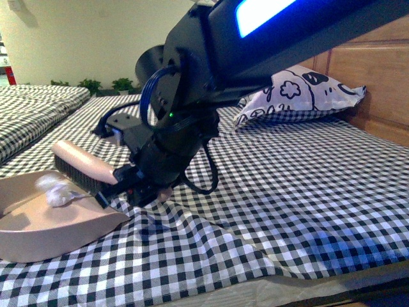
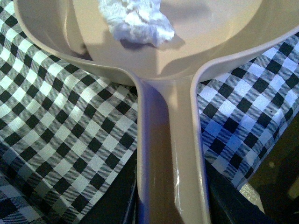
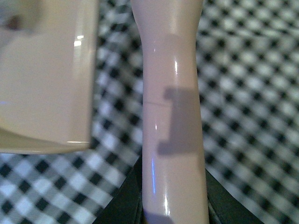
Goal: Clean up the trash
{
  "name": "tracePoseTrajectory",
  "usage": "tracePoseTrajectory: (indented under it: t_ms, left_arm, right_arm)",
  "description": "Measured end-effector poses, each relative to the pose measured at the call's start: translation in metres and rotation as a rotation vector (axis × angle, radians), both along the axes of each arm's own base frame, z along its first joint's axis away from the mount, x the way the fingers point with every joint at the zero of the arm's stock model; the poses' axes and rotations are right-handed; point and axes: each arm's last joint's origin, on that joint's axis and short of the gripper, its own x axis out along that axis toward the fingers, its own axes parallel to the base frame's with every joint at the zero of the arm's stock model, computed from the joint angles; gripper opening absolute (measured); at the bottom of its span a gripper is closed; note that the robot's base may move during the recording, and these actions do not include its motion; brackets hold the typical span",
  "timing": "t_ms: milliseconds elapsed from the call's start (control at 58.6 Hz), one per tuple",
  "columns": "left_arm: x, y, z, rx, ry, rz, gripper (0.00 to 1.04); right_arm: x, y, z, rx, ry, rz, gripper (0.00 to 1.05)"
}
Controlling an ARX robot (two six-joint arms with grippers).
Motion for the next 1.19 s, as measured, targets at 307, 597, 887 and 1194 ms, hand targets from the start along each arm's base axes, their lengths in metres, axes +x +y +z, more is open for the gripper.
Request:
tracePoseTrajectory:
  t_ms: [307,597,887,1194]
  left_arm:
    - [0.0,0.0,0.0,0.0,0.001,0.0,0.27]
    - [0.001,0.0,-0.001,-0.13,-0.051,-0.018,0.27]
    - [0.026,0.002,0.022,-0.186,-0.277,0.168,0.27]
    - [-0.034,-0.039,0.082,-0.377,-0.521,0.69,0.27]
  right_arm:
    - [0.013,-0.074,0.013,0.009,-0.071,-0.198,0.19]
    - [-0.005,-0.161,0.023,0.127,-0.162,-0.41,0.19]
    - [-0.077,-0.274,0.042,0.274,-0.201,-0.546,0.19]
    - [-0.206,-0.328,0.084,0.456,-0.389,-0.512,0.18]
